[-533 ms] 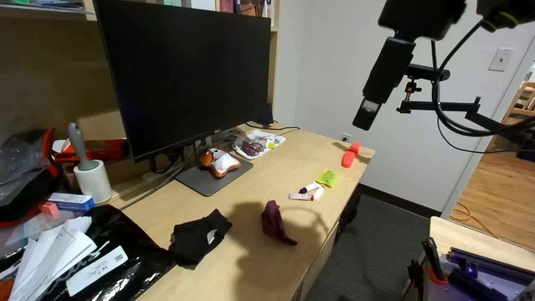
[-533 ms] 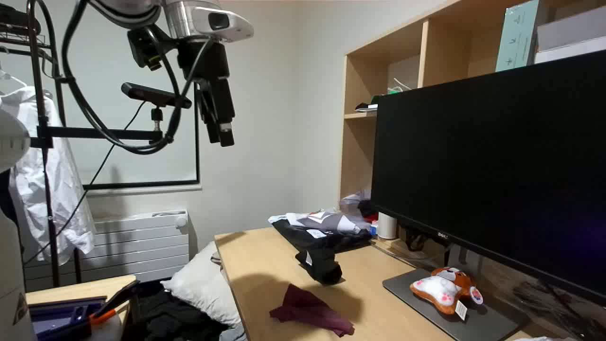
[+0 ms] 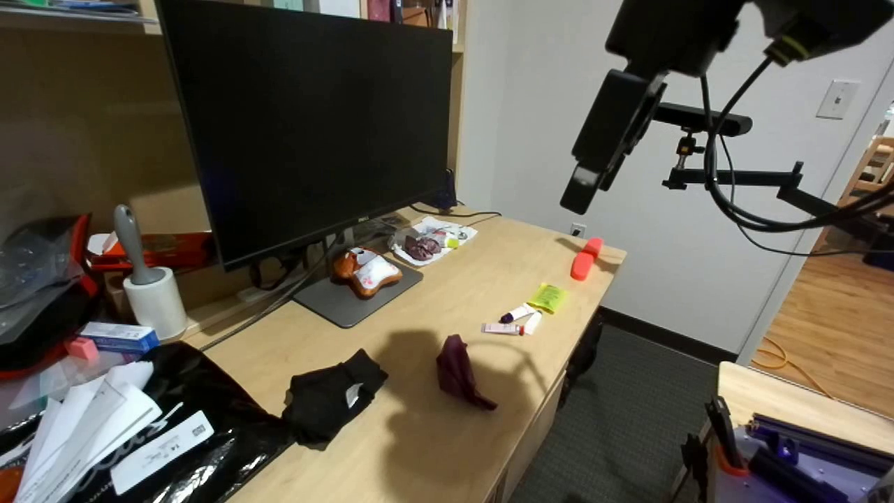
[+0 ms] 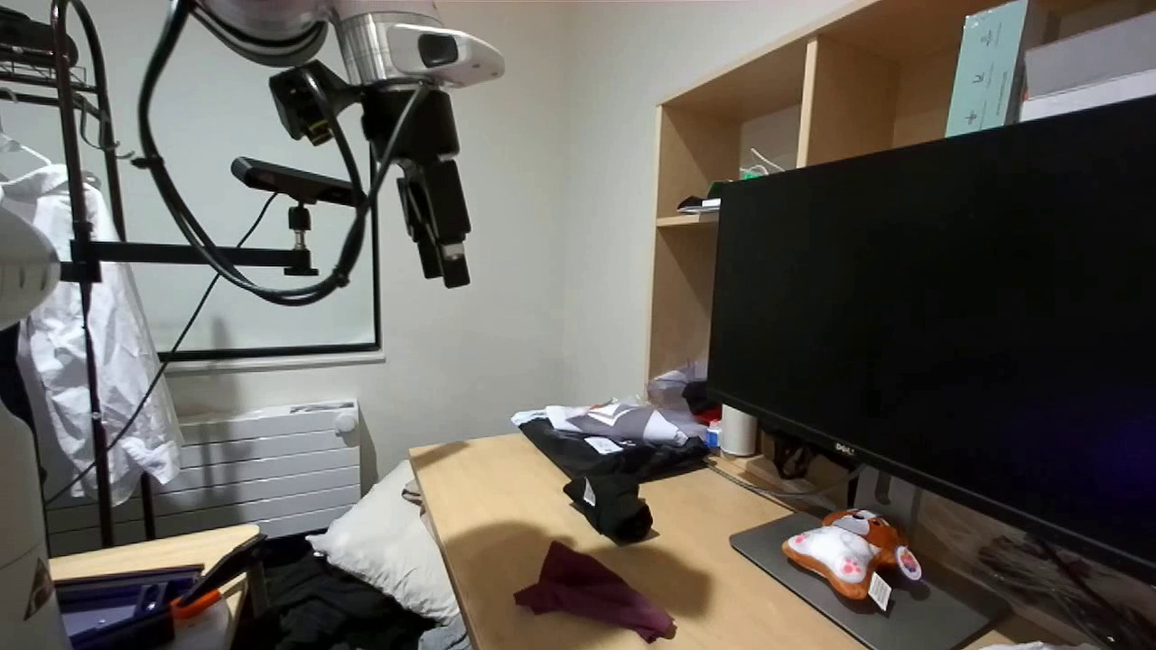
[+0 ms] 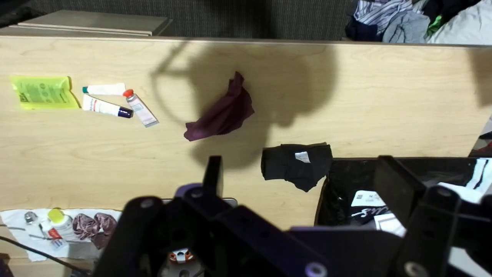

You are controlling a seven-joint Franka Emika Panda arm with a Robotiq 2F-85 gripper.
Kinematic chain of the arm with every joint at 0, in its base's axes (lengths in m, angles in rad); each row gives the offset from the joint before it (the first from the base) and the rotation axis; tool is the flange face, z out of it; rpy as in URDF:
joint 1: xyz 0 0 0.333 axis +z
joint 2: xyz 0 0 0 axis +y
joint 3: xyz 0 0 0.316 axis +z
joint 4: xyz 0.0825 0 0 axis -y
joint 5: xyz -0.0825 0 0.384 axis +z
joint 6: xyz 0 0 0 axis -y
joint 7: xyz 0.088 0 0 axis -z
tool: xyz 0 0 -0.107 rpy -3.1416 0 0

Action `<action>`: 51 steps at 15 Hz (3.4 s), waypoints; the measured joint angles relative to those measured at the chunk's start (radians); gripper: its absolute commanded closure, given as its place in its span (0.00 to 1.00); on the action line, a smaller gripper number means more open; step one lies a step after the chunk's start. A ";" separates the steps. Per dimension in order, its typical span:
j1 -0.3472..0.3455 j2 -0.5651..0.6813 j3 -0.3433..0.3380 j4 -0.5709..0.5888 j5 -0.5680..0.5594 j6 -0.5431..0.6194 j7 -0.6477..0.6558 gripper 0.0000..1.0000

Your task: Move the maroon cloth to the left then move the yellow object to the left

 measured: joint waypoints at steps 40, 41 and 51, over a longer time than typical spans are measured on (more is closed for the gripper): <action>-0.061 1.064 -0.047 0.154 0.056 0.732 0.368 0.00; -0.050 1.098 -0.048 0.162 0.056 0.757 0.376 0.00; -0.011 1.301 -0.047 0.272 0.096 0.868 0.377 0.16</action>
